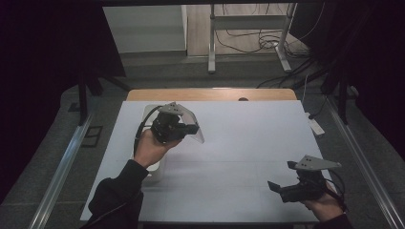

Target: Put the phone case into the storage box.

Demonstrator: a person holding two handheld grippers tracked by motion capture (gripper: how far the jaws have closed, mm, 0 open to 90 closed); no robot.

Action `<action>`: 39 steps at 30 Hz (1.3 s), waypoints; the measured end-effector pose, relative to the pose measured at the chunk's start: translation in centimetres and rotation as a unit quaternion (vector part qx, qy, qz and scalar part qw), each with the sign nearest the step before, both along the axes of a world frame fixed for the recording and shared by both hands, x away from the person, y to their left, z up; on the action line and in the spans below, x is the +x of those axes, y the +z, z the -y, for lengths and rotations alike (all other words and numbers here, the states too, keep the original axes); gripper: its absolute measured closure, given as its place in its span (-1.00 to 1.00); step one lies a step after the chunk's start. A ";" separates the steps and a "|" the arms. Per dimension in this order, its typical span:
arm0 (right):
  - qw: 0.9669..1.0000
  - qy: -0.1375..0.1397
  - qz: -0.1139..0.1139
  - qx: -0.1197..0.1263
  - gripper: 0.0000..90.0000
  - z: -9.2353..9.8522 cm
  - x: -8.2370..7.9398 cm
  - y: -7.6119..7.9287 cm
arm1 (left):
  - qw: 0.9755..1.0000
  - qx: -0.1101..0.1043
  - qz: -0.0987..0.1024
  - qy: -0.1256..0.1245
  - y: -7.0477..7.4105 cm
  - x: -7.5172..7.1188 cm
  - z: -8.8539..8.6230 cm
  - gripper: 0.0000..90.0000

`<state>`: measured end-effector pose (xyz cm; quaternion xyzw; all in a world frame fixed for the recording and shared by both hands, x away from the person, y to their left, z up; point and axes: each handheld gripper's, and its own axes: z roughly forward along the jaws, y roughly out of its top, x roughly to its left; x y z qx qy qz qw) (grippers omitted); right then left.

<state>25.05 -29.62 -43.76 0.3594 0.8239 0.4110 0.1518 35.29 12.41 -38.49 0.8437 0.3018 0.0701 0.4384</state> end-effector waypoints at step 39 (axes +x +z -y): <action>0.997 -0.068 -0.020 -0.019 -1.00 3.8 -1.9 -1.2 | 0.995 0.018 0.005 0.101 2.0 2.3 -5.7 0.96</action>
